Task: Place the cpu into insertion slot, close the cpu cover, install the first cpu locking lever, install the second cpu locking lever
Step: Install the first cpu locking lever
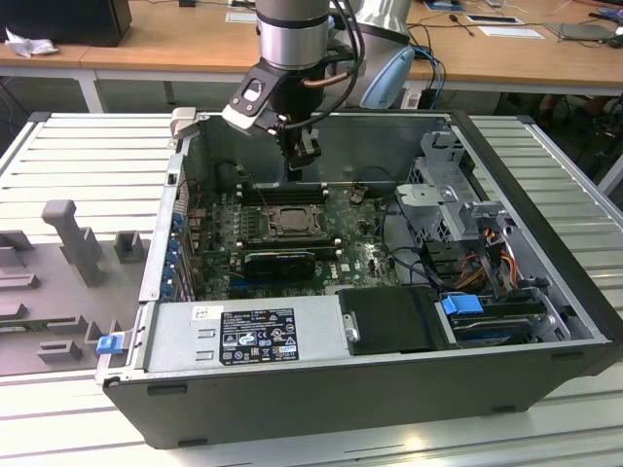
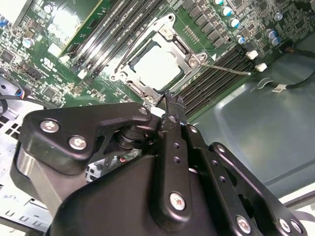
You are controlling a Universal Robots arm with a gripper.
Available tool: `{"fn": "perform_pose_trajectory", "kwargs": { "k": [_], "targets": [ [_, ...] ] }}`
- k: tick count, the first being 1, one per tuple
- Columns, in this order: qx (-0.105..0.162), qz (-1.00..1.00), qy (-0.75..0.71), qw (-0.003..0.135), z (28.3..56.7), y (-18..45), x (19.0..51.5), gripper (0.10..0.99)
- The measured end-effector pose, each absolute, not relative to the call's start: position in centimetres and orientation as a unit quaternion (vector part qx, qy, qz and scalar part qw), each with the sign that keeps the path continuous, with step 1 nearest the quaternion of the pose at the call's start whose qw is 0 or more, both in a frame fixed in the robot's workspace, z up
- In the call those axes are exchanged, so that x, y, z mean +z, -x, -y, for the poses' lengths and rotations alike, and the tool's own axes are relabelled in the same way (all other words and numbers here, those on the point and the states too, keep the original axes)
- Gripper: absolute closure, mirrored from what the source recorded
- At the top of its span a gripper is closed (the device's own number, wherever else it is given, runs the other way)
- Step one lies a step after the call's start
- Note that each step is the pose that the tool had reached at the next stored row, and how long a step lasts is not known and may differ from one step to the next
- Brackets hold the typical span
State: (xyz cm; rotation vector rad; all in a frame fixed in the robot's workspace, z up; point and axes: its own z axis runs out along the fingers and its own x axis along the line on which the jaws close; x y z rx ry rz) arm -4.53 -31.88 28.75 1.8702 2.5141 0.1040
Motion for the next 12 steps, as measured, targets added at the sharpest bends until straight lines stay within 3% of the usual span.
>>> {"fn": "perform_pose_trajectory", "kwargs": {
  "k": [12],
  "targets": [
    [0.033, -0.832, -0.554, 0.001, 31.88, 4.53, 28.75, 0.980]
  ]
}}
